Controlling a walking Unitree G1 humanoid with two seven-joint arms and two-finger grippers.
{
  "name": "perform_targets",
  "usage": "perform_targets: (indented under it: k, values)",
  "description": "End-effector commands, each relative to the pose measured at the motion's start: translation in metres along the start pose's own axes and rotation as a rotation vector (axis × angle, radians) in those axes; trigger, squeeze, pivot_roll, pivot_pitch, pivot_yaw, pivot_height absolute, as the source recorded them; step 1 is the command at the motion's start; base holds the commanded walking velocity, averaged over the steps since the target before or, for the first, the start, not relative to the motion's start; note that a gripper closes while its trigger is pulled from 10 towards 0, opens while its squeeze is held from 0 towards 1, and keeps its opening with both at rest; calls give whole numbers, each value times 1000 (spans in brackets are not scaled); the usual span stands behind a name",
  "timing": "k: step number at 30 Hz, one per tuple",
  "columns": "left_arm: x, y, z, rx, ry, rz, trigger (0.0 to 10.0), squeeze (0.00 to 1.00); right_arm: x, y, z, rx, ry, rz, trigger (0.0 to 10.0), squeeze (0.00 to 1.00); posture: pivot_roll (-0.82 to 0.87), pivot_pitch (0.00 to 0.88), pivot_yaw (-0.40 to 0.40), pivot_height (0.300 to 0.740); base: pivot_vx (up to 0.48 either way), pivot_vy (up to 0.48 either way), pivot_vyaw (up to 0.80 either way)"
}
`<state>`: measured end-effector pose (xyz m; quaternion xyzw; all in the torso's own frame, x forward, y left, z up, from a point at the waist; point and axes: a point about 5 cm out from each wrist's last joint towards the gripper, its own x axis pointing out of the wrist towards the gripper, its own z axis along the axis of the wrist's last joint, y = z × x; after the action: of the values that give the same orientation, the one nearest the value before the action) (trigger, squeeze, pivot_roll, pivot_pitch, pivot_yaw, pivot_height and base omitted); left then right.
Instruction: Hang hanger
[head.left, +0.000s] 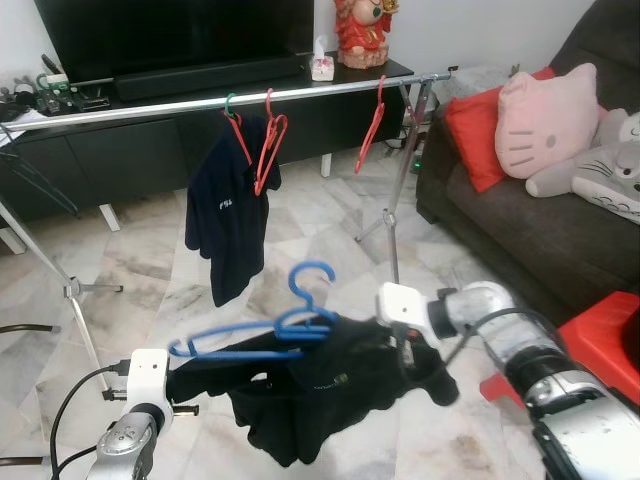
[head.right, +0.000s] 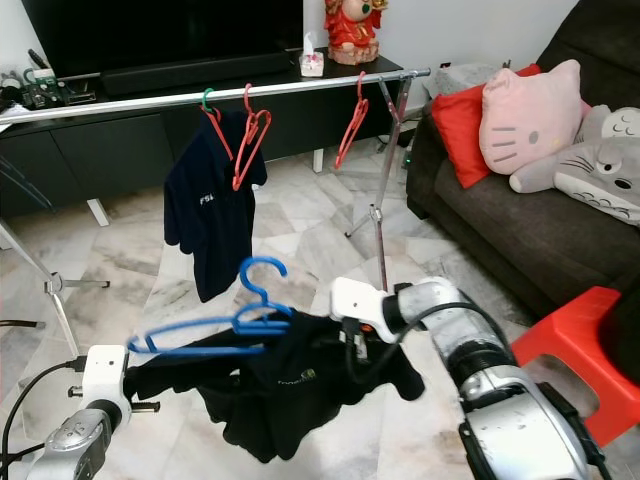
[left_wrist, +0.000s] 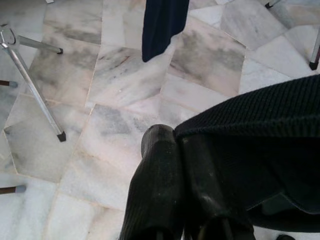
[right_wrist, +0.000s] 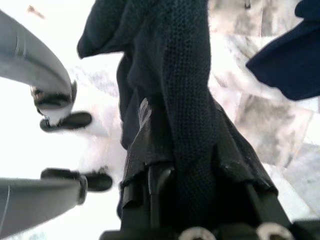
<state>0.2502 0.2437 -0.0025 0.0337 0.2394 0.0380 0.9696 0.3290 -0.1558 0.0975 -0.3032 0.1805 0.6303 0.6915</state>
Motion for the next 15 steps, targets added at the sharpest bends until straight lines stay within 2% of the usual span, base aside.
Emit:
perform_targets:
  k: [1, 4, 8, 15]
  values:
    - [-3, 8, -6, -10, 32, 31, 0, 0, -11, -5, -1, -43, 38, -13, 10000, 0, -101, 0, -2, 740, 0, 0, 0]
    - [-3, 8, -6, -9, 33, 32, 0, 0, -14, -4, -3, -54, 67, 0, 10000, 0, -102, 0, -1, 740, 0, 0, 0]
    - [-2, 8, -5, -7, 32, 31, 0, 0, -14, -9, -10, -103, 205, -78, 10000, 0, -100, 0, 0, 740, 0, 0, 0]
    - [-2, 9, -4, -3, 32, 28, 0, 0, -10, -19, -7, -116, 247, -208, 10000, 0, -99, 0, 1, 740, 0, 0, 0]
